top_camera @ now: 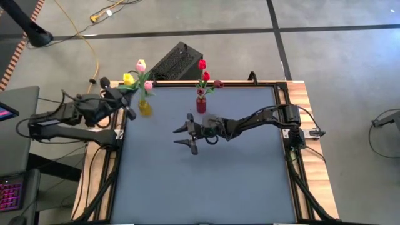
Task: Sort flowers into vase by color
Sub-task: Put the yellow flower into the yellow flower vase
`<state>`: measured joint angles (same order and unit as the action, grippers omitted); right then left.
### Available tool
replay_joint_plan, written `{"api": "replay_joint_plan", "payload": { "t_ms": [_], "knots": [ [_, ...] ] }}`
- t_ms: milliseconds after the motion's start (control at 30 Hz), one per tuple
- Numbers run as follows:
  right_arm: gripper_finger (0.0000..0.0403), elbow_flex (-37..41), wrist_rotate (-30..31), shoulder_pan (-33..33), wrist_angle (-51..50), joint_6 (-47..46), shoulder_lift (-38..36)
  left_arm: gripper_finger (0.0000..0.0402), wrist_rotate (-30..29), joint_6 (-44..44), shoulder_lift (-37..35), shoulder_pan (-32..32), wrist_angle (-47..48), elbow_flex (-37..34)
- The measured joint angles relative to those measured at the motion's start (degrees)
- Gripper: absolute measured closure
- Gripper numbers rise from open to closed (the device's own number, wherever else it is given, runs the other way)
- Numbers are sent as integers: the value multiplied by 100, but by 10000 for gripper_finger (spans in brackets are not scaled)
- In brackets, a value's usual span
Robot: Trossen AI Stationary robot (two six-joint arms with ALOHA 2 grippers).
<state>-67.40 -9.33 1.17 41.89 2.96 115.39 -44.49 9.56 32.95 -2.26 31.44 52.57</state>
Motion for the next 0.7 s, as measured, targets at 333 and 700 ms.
{"api": "replay_joint_plan", "payload": {
  "t_ms": [333, 700],
  "knots": [
    [168, 0, 6, -4, -167, 0, 0, 399, 396, -700, 14, 0, 738, 134],
    [168, 2, 14, 0, -167, 0, 2, 399, 1102, -1217, 69, -110, 1600, 331]
  ]
}}
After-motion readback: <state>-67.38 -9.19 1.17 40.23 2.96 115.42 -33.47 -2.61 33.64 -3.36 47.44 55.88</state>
